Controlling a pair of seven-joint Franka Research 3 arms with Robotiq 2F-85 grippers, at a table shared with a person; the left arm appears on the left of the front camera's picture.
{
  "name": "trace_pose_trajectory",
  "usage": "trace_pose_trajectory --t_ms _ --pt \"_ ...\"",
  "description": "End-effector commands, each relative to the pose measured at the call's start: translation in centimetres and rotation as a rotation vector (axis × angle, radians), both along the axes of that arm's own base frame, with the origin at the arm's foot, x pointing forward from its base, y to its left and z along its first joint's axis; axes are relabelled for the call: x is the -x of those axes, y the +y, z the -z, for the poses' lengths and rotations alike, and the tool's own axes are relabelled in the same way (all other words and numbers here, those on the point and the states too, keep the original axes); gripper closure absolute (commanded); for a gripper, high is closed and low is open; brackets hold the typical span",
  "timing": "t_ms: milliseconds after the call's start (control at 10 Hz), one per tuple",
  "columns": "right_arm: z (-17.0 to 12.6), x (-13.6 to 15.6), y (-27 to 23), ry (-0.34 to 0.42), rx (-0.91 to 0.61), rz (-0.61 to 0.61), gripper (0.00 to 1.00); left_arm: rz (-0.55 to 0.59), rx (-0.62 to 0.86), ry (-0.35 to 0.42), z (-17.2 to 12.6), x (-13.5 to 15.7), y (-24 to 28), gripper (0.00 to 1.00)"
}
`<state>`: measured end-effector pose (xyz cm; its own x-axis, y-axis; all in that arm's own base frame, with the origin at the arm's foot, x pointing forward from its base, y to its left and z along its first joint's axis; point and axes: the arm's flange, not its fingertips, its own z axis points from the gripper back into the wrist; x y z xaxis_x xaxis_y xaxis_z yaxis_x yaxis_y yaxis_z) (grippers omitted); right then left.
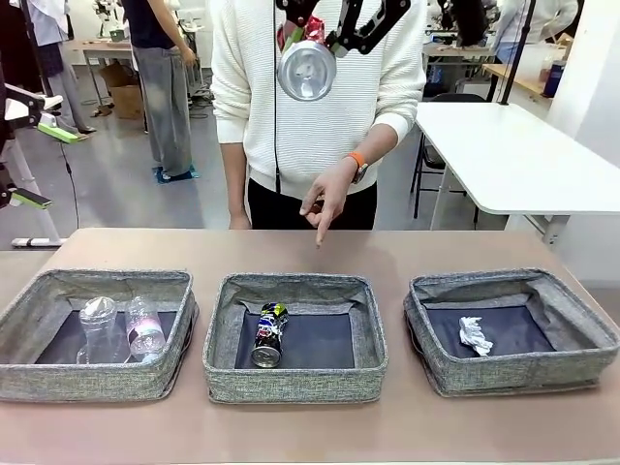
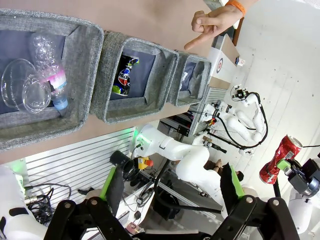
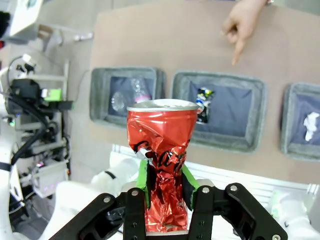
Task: Sort the waste into the appropriate baskets.
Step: Place the picked waste into the Fabric basket indicated by the person.
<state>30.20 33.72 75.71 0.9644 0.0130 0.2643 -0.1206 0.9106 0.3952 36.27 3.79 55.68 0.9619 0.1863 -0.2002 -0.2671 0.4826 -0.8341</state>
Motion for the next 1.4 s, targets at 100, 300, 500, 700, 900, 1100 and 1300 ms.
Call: trace_pose_trajectory --t_ms 100,300,500,700,900,1100,1300 --pt "7.6 -2.2 -0.3 0.086 0.173 -0.197 0.73 0.008 0.000 0.002 -0.2 0.2 0.2 0.00" --pt "17.7 -2.4 -0.7 0.213 0.130 -0.280 0.73 0.008 0.000 0.002 -0.2 0.2 0.2 0.00" --pt "26.0 -1.1 0.5 0.312 0.032 -0.373 0.73 0.008 0.000 0.002 -0.2 0.2 0.2 0.00" --pt "30.5 -1.6 1.2 0.185 0.121 -0.291 0.73 0.008 0.000 0.002 -0.2 0.2 0.2 0.00" --pt "30.2 -1.7 0.5 0.085 0.131 -0.269 0.73 0.008 0.000 0.002 -0.2 0.2 0.2 0.00" --pt "30.5 -1.8 0.4 0.049 0.157 -0.236 0.73 0.008 0.000 0.002 -0.2 0.2 0.2 0.00" --pt "30.6 -1.7 0.3 0.055 0.156 -0.237 0.73 0.008 0.000 0.002 -0.2 0.2 0.2 0.00"
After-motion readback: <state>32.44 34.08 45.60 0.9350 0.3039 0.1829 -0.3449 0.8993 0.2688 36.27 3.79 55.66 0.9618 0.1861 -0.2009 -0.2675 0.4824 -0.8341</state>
